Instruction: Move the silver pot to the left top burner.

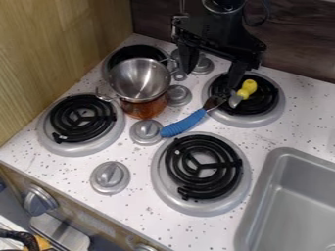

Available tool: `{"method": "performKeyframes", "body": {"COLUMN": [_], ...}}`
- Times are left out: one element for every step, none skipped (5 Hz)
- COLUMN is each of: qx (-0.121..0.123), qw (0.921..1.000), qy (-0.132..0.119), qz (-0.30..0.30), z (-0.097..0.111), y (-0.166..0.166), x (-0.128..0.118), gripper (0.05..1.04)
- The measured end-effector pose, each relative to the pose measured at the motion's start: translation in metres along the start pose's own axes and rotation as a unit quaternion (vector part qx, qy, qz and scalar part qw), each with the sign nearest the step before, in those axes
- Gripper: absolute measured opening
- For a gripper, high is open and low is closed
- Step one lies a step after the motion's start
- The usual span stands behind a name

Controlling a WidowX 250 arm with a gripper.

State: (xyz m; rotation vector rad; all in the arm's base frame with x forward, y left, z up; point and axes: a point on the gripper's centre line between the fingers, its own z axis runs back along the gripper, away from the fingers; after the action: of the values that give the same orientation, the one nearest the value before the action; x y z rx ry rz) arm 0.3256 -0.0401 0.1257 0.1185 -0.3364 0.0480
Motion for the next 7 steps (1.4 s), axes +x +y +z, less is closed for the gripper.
{"method": "performKeyframes", "body": {"qx": [-0.001,-0.020,-0.024,-0.019,-0.019,-0.015,-0.003], "qw": [0.9999,0.9993,0.9982,0.9964,0.9928,0.9880,0.9842], "qy": [0.016,0.028,0.027,0.030,0.032,0.036,0.020], "qz": [-0.004,-0.014,-0.047,-0.077,-0.114,-0.149,-0.176], "z": [-0.008,-0.015,-0.017,-0.026,-0.032,-0.051,-0.064], "y": [-0.002,0.015,0.029,0.053,0.056,0.070,0.075], "x": [-0.005,-0.007,-0.005,-0.008,-0.008,-0.011,-0.014], "gripper": [1.000,1.000,1.000,1.000,1.000,1.000,1.000]}}
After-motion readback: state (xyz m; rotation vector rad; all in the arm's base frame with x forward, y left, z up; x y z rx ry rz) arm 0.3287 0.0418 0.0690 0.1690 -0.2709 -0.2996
